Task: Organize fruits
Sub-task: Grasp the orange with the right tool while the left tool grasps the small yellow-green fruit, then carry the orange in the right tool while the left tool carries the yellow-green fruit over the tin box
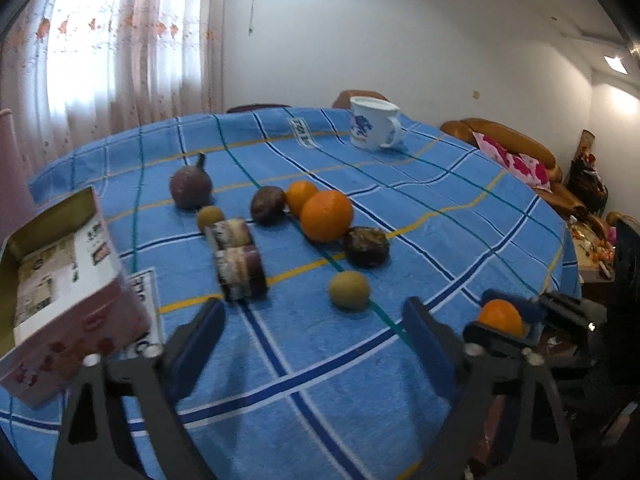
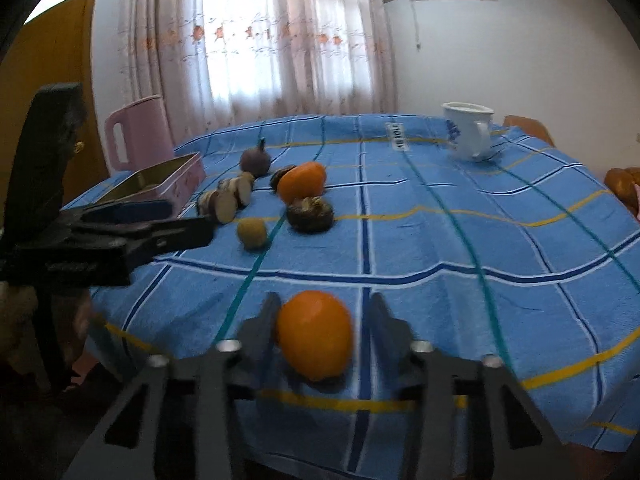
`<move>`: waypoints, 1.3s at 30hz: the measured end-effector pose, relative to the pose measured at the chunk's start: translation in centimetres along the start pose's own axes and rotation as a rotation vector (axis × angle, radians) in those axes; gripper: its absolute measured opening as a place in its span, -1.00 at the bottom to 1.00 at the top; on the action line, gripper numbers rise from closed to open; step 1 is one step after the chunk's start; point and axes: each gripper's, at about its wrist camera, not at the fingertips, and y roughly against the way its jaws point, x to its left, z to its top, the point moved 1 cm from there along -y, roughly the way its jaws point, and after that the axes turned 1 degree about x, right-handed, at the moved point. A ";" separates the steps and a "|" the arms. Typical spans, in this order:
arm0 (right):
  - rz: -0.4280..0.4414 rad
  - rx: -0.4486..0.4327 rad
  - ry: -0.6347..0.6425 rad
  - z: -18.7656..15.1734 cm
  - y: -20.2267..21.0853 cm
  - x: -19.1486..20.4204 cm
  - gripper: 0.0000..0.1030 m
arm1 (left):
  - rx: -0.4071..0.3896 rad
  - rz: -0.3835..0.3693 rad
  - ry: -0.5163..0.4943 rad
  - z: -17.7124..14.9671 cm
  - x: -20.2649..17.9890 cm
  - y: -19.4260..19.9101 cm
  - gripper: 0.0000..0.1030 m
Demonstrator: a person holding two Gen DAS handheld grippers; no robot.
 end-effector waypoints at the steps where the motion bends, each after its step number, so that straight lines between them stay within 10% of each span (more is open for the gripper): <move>1: -0.001 0.001 0.004 0.0 0.0 0.2 -0.31 | 0.012 -0.007 -0.002 0.2 -0.2 -0.4 0.55; 23: 0.020 -0.051 0.005 0.7 0.4 -0.3 -0.31 | 0.167 -0.082 -0.016 1.7 -1.7 -4.9 -0.43; 39: 0.059 -0.087 0.039 2.4 0.3 1.2 -0.31 | 0.084 -0.088 0.020 1.8 0.6 -2.1 -0.43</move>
